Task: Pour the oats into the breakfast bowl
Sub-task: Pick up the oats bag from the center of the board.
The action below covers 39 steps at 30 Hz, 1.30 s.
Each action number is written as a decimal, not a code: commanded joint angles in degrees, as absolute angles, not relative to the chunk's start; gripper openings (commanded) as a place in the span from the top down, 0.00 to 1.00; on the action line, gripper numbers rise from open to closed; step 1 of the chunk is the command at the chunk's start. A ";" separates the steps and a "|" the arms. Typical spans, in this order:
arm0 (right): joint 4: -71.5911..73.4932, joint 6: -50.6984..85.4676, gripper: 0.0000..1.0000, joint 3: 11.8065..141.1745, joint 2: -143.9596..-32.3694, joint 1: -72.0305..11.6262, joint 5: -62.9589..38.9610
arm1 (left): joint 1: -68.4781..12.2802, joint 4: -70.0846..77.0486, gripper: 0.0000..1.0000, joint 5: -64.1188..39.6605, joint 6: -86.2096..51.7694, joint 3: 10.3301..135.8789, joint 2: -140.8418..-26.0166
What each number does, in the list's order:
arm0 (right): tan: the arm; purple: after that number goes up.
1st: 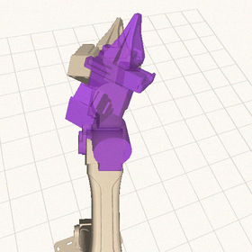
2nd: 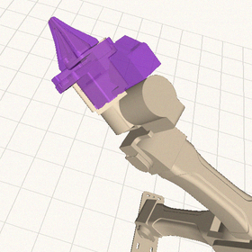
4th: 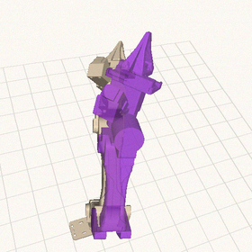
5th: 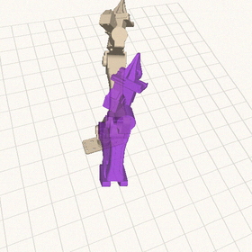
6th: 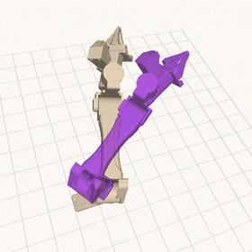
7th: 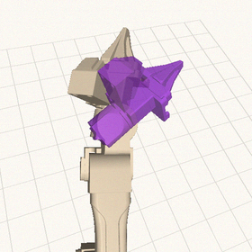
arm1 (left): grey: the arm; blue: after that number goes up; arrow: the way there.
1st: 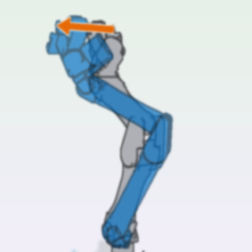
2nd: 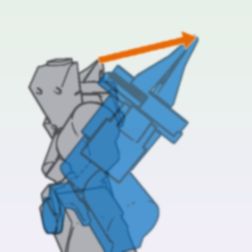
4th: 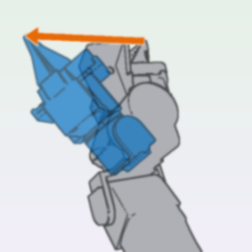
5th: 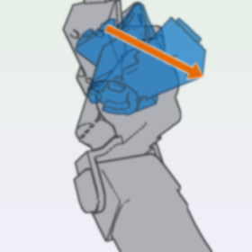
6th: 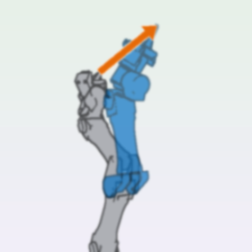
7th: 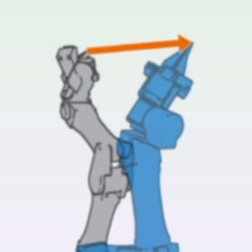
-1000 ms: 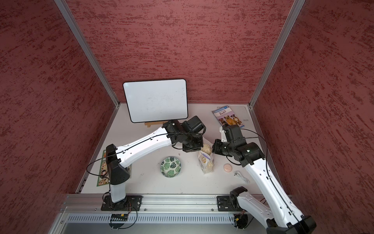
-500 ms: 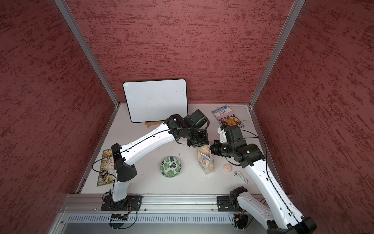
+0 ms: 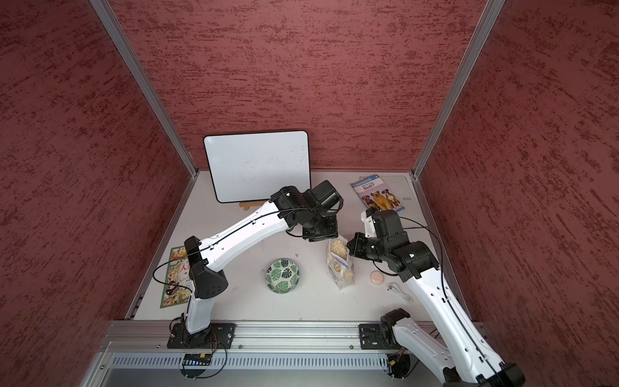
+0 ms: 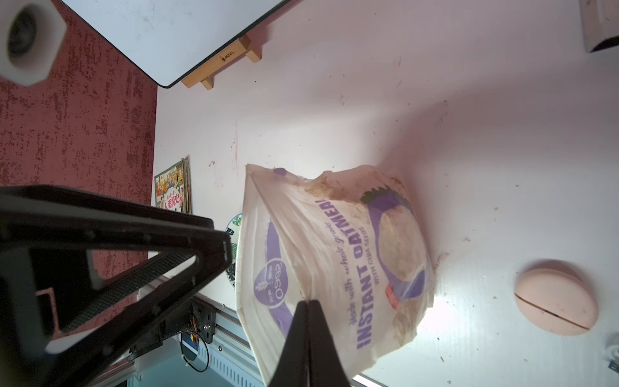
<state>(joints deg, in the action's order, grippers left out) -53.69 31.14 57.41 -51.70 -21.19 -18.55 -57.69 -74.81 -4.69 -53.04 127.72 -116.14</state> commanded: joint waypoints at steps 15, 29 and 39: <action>-45.49 31.95 1.00 58.61 -52.17 -21.76 -19.10 | -58.17 -77.41 0.62 -4.37 -49.87 127.98 -119.63; -47.16 31.99 1.00 59.00 -53.16 -21.74 -11.15 | -56.60 -82.41 1.00 -6.69 -47.48 137.01 -120.96; -46.20 33.56 1.00 58.07 -55.27 -21.80 -0.85 | -52.64 -83.91 1.00 -11.56 -47.28 137.36 -117.60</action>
